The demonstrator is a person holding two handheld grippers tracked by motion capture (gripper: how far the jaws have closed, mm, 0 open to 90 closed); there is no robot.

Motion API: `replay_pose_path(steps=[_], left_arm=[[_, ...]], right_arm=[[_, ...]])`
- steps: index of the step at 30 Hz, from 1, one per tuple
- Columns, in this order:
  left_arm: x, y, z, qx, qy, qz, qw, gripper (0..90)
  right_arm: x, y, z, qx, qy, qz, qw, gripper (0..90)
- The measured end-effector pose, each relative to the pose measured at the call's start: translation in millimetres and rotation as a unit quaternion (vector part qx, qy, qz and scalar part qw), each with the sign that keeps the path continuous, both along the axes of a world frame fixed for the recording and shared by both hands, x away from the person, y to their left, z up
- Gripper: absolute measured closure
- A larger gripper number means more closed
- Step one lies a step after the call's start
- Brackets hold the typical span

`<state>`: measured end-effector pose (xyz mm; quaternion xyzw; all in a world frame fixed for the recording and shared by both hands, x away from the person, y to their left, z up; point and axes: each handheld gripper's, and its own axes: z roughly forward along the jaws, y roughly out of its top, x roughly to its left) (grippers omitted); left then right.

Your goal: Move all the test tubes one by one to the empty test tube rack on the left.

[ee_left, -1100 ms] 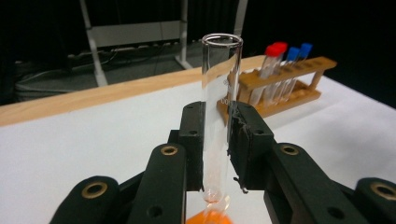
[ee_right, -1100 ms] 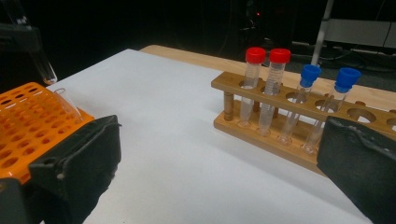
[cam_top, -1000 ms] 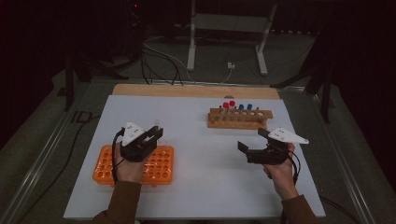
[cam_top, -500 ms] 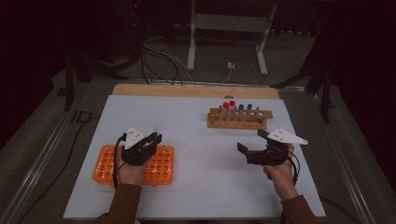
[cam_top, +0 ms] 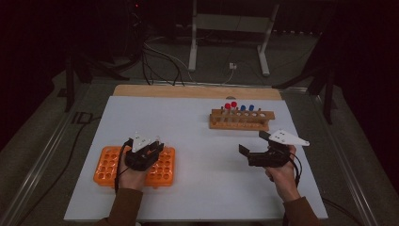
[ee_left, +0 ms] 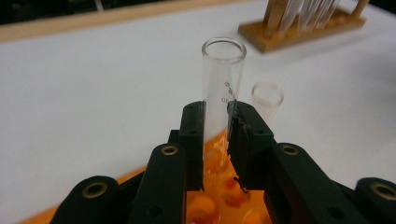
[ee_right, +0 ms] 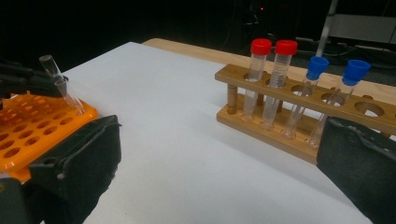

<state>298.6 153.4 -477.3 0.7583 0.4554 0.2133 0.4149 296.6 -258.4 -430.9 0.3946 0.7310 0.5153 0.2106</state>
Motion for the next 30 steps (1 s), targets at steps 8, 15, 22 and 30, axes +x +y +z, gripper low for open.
replay_pose_path(steps=[8,15,22,30], left_arm=[[1.9,-4.9,-3.3,0.027,0.017,-0.005,0.9995,76.9],[2.5,-8.9,-6.0,0.049,0.025,-0.007,0.9984,77.0],[2.0,-7.0,-6.7,0.039,0.026,-0.007,0.9989,76.1],[-4.5,1.5,-4.2,0.004,0.024,-0.005,0.9997,61.6]], right_arm=[[0.3,2.1,-1.5,-0.004,0.0,0.005,1.0,0.0],[0.2,4.9,-3.2,-0.006,0.003,0.009,0.9999,0.0],[0.1,6.8,-3.6,-0.008,0.004,0.012,0.9999,0.0],[0.9,5.9,-1.0,-0.006,0.0,0.011,0.9999,0.0]])
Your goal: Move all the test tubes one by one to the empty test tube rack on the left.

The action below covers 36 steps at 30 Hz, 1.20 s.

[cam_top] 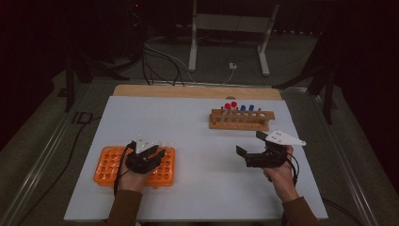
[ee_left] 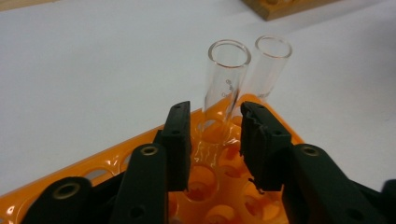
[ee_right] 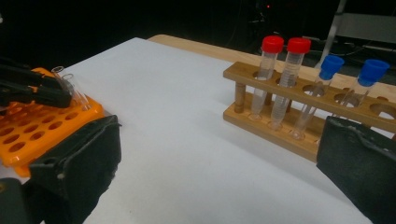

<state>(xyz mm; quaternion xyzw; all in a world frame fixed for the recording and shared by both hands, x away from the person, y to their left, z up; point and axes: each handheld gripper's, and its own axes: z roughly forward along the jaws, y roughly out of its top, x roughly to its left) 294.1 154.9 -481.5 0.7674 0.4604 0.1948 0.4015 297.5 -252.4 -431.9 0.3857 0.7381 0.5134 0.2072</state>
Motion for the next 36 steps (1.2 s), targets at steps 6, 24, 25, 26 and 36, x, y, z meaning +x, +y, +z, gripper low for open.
replay_pose_path(steps=[6,24,25,26,36], left_arm=[[-9.1,9.4,10.8,-0.046,-0.031,-0.009,0.9984,52.8],[-18.2,19.7,28.3,-0.103,-0.085,0.025,0.9907,2.6],[-18.4,19.9,28.4,-0.102,-0.086,0.028,0.9907,0.9],[-18.8,20.1,28.5,-0.1,-0.088,0.034,0.9905,0.4],[-18.9,21.6,25.3,-0.101,-0.089,0.047,0.9898,0.4]], right_arm=[[2.8,-2.6,8.4,0.0,-0.01,-0.006,0.9999,0.0],[45.2,-3.6,29.6,-0.019,-0.001,-0.032,0.9993,0.0],[48.4,-3.8,30.2,-0.018,0.001,-0.033,0.9993,0.5],[51.2,-4.4,30.7,-0.017,0.0,-0.037,0.9992,1.4],[83.3,-9.0,31.1,-0.015,0.0,-0.071,0.9973,5.9]])
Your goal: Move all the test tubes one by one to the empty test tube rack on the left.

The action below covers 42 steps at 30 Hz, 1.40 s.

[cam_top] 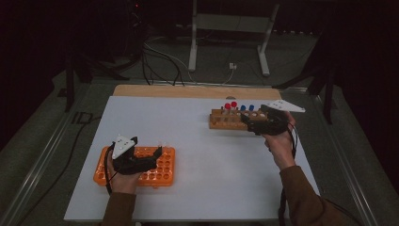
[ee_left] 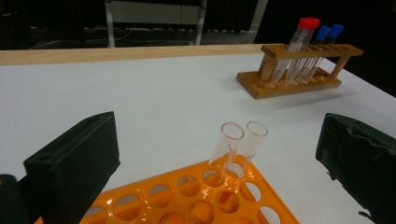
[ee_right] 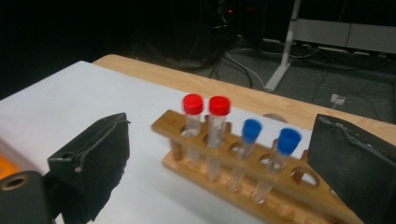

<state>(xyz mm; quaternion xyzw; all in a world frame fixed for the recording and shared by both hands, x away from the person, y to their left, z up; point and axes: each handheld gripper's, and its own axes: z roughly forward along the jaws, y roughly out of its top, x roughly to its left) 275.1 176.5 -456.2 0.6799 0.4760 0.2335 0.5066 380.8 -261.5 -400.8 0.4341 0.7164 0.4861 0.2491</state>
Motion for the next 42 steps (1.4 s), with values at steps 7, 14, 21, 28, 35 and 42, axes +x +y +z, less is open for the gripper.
replay_pose_path(steps=[7,14,21,28,35,42], left_arm=[[0.0,-1.1,-0.6,0.0,0.002,0.002,1.0,0.4],[0.5,-3.4,-2.3,0.003,0.005,-0.003,1.0,0.4],[1.3,-3.5,-3.5,0.005,0.007,-0.003,1.0,0.4],[1.1,-2.5,-3.1,0.0,0.008,-0.001,1.0,0.4],[1.2,-2.0,-3.1,0.001,0.008,0.0,1.0,0.4],[1.3,-3.3,-3.7,0.005,0.009,-0.002,0.9999,0.4]], right_arm=[[22.8,-11.3,-1.6,0.002,0.014,-0.037,0.9992,13.5],[40.9,-21.9,-16.6,-0.002,0.035,-0.056,0.9978,36.3],[55.0,-20.0,-34.7,-0.012,0.058,-0.069,0.9959,54.5],[63.8,-12.0,-47.3,-0.019,0.068,-0.075,0.9947,65.3],[64.2,-4.7,-55.4,-0.032,0.078,-0.081,0.9931,73.2],[61.0,-4.8,-55.7,-0.032,0.071,-0.084,0.9934,76.5]])
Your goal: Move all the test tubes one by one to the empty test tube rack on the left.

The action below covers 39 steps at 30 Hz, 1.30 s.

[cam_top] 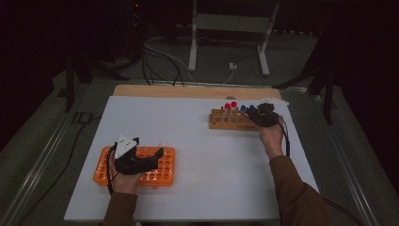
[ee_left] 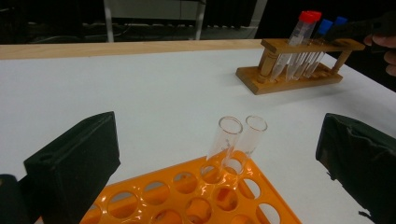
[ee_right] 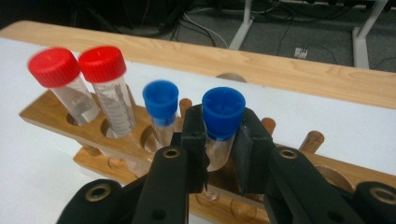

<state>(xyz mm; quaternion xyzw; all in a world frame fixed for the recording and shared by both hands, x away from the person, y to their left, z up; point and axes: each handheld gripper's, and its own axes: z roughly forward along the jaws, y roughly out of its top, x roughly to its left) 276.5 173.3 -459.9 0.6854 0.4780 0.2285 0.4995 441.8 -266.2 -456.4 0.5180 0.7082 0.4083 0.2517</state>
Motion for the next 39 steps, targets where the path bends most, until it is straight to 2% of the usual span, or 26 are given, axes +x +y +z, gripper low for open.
replay_pose_path(steps=[8,19,23,26,32,39], left_arm=[[-0.4,-0.2,-0.4,0.0,0.001,0.0,1.0,0.4],[-1.9,-2.6,1.2,0.003,-0.002,-0.002,1.0,0.4],[-2.5,-5.5,4.0,0.006,-0.008,-0.005,0.9999,0.5],[-2.1,-6.7,5.0,0.006,-0.009,-0.007,0.9999,0.5],[-1.9,-11.8,12.0,0.003,-0.019,-0.018,0.9996,0.5],[-0.7,-27.0,18.2,0.012,-0.027,-0.042,0.9987,0.5]], right_arm=[[-12.1,-1.9,18.8,0.006,-0.037,0.0,0.9993,76.5],[-33.3,-10.6,50.5,0.018,-0.084,0.005,0.9963,76.5],[-39.8,-13.2,58.6,0.02,-0.088,0.011,0.9959,76.5],[-45.6,-14.1,63.1,0.033,-0.081,0.021,0.9959,76.5],[-58.8,-9.4,65.4,0.038,-0.073,0.054,0.9951,76.5],[-69.3,4.6,64.4,0.04,-0.057,0.094,0.9932,76.4]])
